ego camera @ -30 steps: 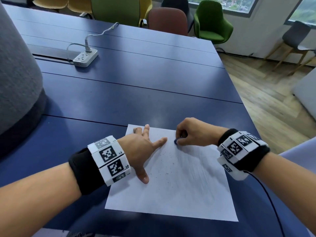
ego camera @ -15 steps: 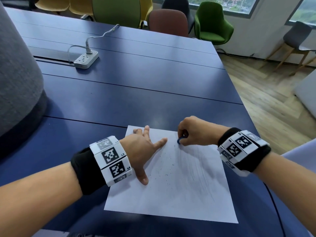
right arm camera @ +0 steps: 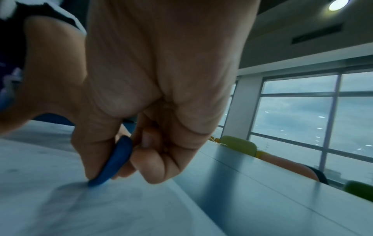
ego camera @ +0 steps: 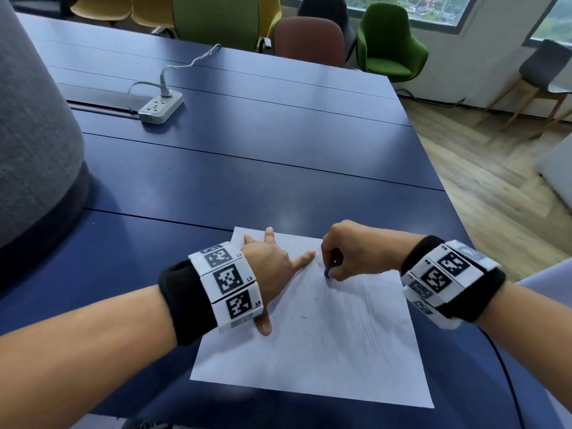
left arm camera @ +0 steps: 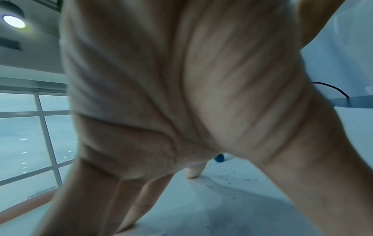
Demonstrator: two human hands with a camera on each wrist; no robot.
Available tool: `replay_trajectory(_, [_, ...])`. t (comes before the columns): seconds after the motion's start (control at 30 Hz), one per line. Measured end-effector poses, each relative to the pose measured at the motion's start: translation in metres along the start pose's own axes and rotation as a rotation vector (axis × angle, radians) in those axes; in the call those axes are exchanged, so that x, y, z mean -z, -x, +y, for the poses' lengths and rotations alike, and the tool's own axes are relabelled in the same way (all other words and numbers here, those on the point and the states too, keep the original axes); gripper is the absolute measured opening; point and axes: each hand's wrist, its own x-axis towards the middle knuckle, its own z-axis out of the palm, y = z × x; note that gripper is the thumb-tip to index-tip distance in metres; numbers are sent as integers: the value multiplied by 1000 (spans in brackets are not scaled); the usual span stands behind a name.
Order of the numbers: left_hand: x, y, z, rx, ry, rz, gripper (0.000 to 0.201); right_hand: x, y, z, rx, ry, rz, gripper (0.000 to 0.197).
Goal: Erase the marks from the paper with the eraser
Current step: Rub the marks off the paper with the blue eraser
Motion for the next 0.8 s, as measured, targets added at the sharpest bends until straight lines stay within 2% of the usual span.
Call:
replay_trajectory(0.13, [5,0,3,11,37,-31,142,8,-7,11,-73,-17,90,7])
replay_trajectory(0.27, [6,1,3,8,37,-29,142,-2,2,-3,3,-15,-30,5])
replay_trajectory(0.4, [4,-1,3,-4,18,-4,145,8,-3,10,-90,-18,69,7])
replay_trajectory(0.47, [2,-1,1,-8,16,3,146,3,0,4,-56,-12,56,5])
replay_trajectory(0.57, [3,0,1,-6,36,-3,145,-6,8,-9,14,-9,-44,5])
replay_trajectory(0.7, [1,-1,1,-11,36,4,145,5,-2,7,-80,-26,80,7])
replay_trajectory(0.8, [1,-1,1,-9,25,16,146,-6,3,-2,1,-9,49,3])
